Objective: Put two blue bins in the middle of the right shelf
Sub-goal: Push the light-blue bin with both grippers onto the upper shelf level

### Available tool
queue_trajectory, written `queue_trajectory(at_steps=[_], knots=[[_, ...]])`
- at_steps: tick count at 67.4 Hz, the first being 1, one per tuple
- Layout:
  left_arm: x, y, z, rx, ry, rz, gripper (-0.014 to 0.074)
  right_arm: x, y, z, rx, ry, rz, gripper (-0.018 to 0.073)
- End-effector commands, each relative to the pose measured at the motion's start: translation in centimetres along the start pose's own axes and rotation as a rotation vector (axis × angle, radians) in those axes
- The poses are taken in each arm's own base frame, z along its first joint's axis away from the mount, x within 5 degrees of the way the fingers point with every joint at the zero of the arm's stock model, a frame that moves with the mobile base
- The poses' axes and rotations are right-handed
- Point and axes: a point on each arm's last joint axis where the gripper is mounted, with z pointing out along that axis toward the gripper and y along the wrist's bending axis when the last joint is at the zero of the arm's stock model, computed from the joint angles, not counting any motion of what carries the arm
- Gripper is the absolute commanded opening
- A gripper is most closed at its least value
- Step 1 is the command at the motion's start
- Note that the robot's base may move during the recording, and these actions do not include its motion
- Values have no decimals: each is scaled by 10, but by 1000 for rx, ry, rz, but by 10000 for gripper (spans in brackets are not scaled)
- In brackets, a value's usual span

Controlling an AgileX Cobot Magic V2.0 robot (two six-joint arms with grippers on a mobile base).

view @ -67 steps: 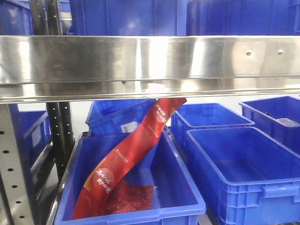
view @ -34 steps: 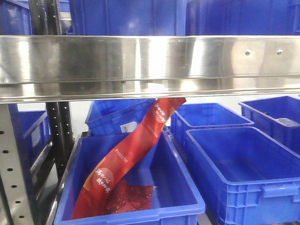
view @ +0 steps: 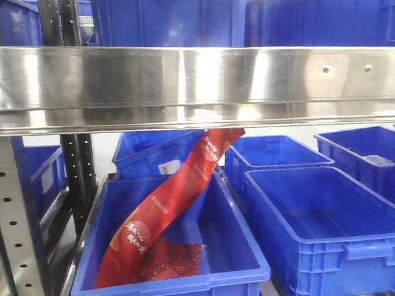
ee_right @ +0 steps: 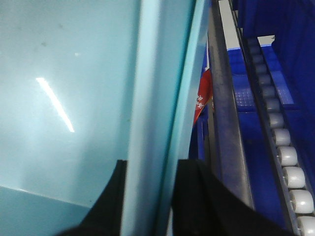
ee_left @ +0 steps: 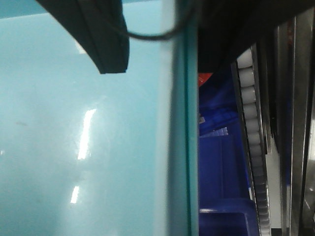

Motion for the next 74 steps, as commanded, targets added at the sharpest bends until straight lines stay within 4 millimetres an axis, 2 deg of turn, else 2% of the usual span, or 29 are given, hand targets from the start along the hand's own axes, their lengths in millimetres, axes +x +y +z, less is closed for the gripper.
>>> queue_trajectory(at_steps=[1,14,31,38,44,50,52,61,65,70,74], knots=[[0,-3,1,27,14,18,-111,-15,-1,-15,-20,-123,8,-154],[19,0,32,-17,192,21,-111,-11,-25,18,39,-70,22,-154],[26,4,63,-57,214,39,-111,2,-37,76,55,-21,-14,-154],[29,7,75,-81,232,51,-111,7,-40,92,59,-10,-23,-154],[32,7,82,-85,247,52,-80,9,-42,97,61,1,-23,-144],[35,8,88,-89,264,52,21,10,-42,99,62,7,-24,-35],[36,8,90,-90,270,53,83,10,-42,99,62,7,-24,20],[37,9,93,-94,267,56,358,10,-42,99,62,7,-24,353],[36,9,93,-97,256,60,466,10,-42,99,64,7,-25,472],[35,10,93,-104,252,64,568,10,-42,98,64,5,-27,566],[34,10,89,-105,249,65,610,9,-41,94,64,8,-28,568]])
